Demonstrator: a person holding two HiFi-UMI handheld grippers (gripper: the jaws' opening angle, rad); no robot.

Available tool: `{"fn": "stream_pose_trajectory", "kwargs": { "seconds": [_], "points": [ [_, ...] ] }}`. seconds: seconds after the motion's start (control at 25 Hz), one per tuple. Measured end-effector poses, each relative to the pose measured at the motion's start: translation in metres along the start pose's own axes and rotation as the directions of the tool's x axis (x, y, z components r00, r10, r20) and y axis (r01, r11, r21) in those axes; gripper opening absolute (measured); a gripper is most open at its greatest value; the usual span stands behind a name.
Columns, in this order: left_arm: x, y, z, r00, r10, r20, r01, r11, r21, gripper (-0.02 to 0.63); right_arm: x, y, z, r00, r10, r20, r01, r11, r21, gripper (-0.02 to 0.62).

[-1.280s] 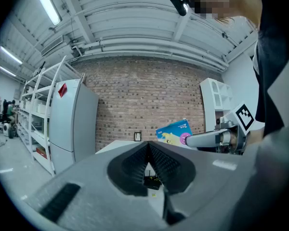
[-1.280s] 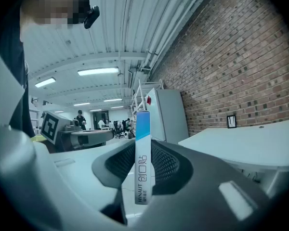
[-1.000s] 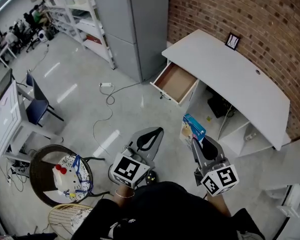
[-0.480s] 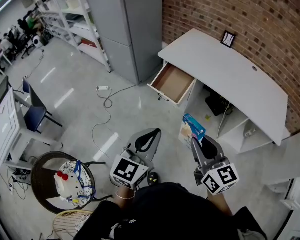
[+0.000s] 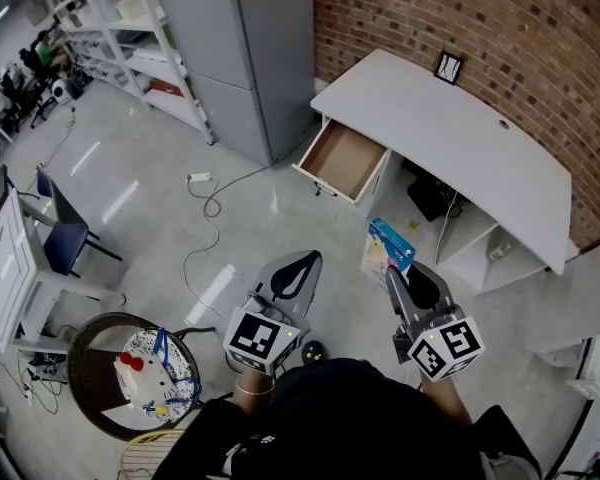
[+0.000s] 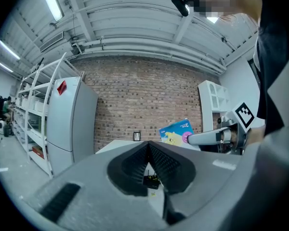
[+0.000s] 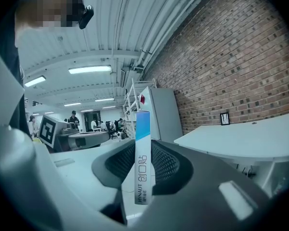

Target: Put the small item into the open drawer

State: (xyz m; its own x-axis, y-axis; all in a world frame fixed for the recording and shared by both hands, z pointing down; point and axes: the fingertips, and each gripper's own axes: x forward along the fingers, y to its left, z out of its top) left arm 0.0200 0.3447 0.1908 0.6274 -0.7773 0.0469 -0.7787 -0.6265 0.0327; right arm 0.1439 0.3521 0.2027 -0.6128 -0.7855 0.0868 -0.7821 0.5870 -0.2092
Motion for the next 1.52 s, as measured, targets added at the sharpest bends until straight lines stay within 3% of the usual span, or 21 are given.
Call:
{"fn": "stream_pose_trajectory", "kwargs": {
  "seconds": [0.88, 1.52],
  "points": [
    [-0.031, 0.063, -0.023, 1.0, -0.003, 0.004, 0.004, 0.999, -0.04, -0.003, 0.041, 0.023, -0.013, 0.998, -0.062, -0.026, 0.062, 0.998, -0.007, 0.106],
    [0.004, 0.121, -0.013, 0.995, 0.101, 0.006, -0.101, 0.995, -0.027, -0.003, 0.119, -0.017, 0.005, 0.999, 0.032, -0.021, -0.032, 0.999, -0.015, 0.106]
  ]
}}
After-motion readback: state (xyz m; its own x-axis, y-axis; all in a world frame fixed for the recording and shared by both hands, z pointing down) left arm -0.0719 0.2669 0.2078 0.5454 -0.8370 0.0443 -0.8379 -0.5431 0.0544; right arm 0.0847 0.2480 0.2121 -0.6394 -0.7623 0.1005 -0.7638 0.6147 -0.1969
